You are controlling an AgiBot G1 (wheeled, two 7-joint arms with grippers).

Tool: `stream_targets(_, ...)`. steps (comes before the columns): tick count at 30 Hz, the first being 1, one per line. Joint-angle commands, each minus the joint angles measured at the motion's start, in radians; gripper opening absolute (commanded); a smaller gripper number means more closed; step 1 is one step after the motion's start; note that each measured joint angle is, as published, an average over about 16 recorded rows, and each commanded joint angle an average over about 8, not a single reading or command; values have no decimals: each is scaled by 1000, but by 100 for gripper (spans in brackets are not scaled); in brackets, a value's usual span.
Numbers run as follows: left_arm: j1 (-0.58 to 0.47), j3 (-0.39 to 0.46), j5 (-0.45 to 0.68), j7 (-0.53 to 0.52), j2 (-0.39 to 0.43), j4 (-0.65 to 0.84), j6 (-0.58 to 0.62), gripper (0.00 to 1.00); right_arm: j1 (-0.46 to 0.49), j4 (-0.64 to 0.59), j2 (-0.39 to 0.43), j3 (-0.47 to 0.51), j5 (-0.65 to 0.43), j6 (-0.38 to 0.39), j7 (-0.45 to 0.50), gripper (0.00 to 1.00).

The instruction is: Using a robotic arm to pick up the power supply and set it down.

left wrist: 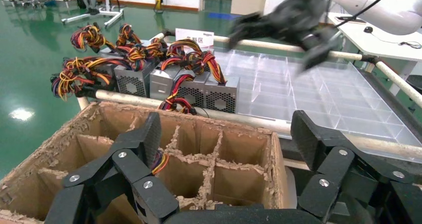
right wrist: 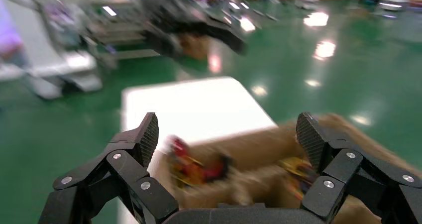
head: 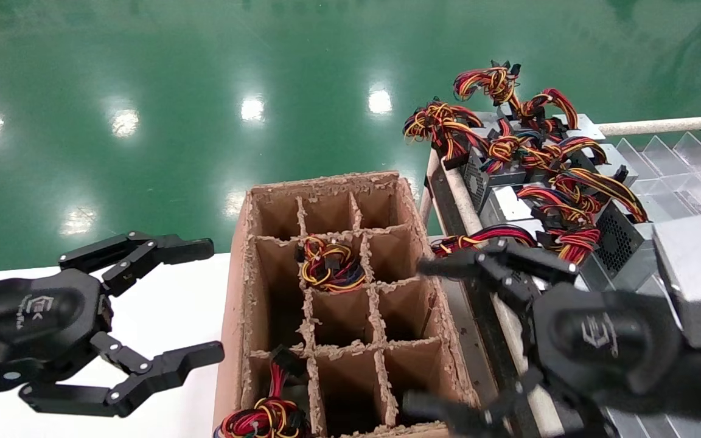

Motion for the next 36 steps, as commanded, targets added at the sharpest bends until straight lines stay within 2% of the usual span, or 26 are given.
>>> stream_targets(1,0,0,0,0,0,0,0,0,10,-2,0,-3,-40,28,-17,100)
stream_targets(6,0,0,0,0,0,0,0,0,56,4,-75,-43,-195,133,-93,100)
stream_targets(13,0,0,0,0,0,0,0,0,114,-21,-193,-106,-382,242,-207,98)
stream_targets(16,0,0,0,0,0,0,0,0,132,-42,-232,-134,-445,269,-237,84)
stream_targets(19,0,0,0,0,0,0,0,0,150,-65,-263,-163,-495,277,-251,60)
stream_targets(21,0,0,0,0,0,0,0,0,161,-80,-280,-181,-522,276,-255,38)
stream_targets(23,0,0,0,0,0,0,0,0,171,-92,-295,-195,-545,276,-260,21)
stream_targets(26,0,0,0,0,0,0,0,0,180,-105,-316,-212,-572,282,-263,5)
stream_targets(28,0,0,0,0,0,0,0,0,184,-109,-329,-220,-587,292,-262,0)
stream_targets(36,0,0,0,0,0,0,0,0,186,-89,-366,-241,-656,355,-222,0)
